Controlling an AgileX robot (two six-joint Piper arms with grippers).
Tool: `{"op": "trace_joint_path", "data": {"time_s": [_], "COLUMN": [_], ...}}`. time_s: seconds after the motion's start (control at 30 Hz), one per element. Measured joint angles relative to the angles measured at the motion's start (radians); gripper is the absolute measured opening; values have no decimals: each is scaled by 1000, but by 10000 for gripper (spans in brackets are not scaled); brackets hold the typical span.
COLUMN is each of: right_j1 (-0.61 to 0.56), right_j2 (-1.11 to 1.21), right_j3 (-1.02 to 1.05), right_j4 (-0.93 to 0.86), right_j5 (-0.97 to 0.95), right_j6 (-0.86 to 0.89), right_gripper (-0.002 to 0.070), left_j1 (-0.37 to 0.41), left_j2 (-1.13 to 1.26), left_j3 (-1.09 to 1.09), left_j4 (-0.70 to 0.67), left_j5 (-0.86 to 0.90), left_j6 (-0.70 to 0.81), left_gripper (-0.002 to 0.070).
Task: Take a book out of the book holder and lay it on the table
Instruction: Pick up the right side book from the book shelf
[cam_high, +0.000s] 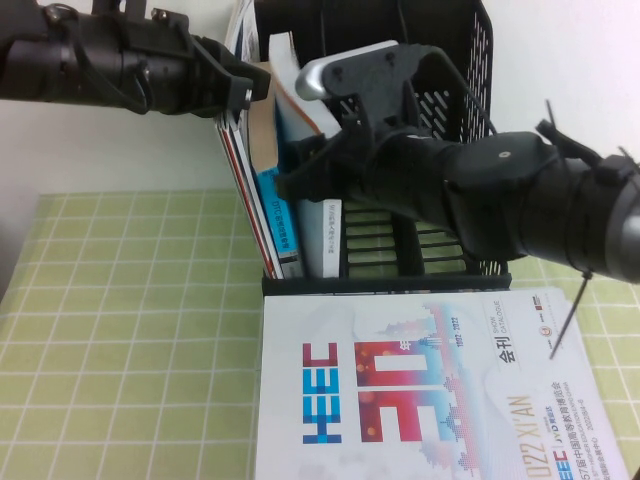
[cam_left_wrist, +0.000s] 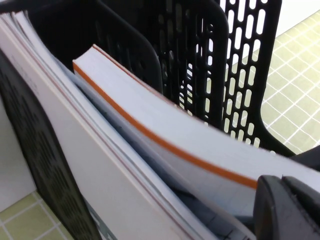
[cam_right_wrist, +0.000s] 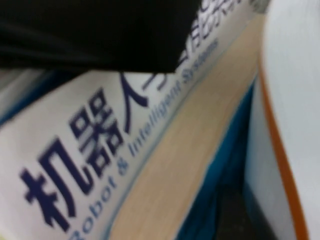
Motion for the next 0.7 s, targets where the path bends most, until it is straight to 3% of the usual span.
{"op": "trace_joint_path", "data": {"time_s": [0.13, 0.27, 0.7], "right_j1": [0, 0, -7], "right_j2": [23, 12, -253], "right_j3": [-34, -35, -13], "right_j4": [-6, -8, 54], "right_j5": [13, 8, 7], "right_j6": [-12, -70, -215], "right_gripper": [317, 159, 163], "left_j1": [2, 2, 2], "left_j2": [0, 0, -37], "left_j3": [0, 0, 0], "left_j4": [0, -7, -22], "left_j5": [2, 4, 44], "left_j6": [0, 2, 2], "left_gripper": [-3, -3, -3]}}
